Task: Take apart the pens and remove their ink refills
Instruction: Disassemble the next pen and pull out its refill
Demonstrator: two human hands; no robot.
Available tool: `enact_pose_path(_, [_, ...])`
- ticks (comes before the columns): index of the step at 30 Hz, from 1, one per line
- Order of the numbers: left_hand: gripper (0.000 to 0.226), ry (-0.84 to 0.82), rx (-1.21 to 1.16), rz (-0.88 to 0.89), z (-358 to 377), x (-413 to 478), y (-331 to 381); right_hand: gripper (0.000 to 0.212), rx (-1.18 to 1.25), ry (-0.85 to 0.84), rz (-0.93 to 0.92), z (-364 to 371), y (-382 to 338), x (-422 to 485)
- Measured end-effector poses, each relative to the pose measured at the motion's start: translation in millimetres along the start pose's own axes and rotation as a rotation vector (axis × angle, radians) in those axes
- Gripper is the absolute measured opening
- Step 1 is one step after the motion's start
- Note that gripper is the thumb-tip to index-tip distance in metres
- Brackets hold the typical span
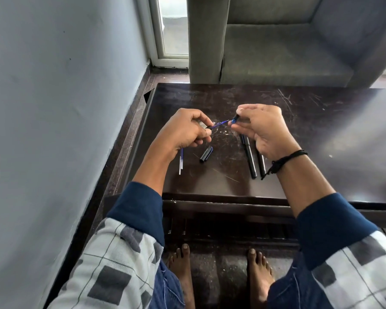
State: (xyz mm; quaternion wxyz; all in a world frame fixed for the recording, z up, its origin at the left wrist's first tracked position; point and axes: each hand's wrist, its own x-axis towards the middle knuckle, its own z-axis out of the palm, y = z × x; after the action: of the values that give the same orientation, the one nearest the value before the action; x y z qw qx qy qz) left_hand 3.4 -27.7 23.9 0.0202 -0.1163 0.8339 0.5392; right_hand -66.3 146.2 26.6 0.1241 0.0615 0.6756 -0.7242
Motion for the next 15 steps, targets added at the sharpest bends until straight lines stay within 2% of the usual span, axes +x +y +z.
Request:
enact_pose_path(5, [0.013,-0.008,0.003,-0.004,1.4,-0.2,0.8,0.016,0.251,0.020,0.068,3.2,4.1,3.2])
enact_pose_path(15, [0.014,-0.003,0.030,0.004,3.6,0.1,1.1,0.015,0.184,0.061,0.011,4.6,6.3,1.2])
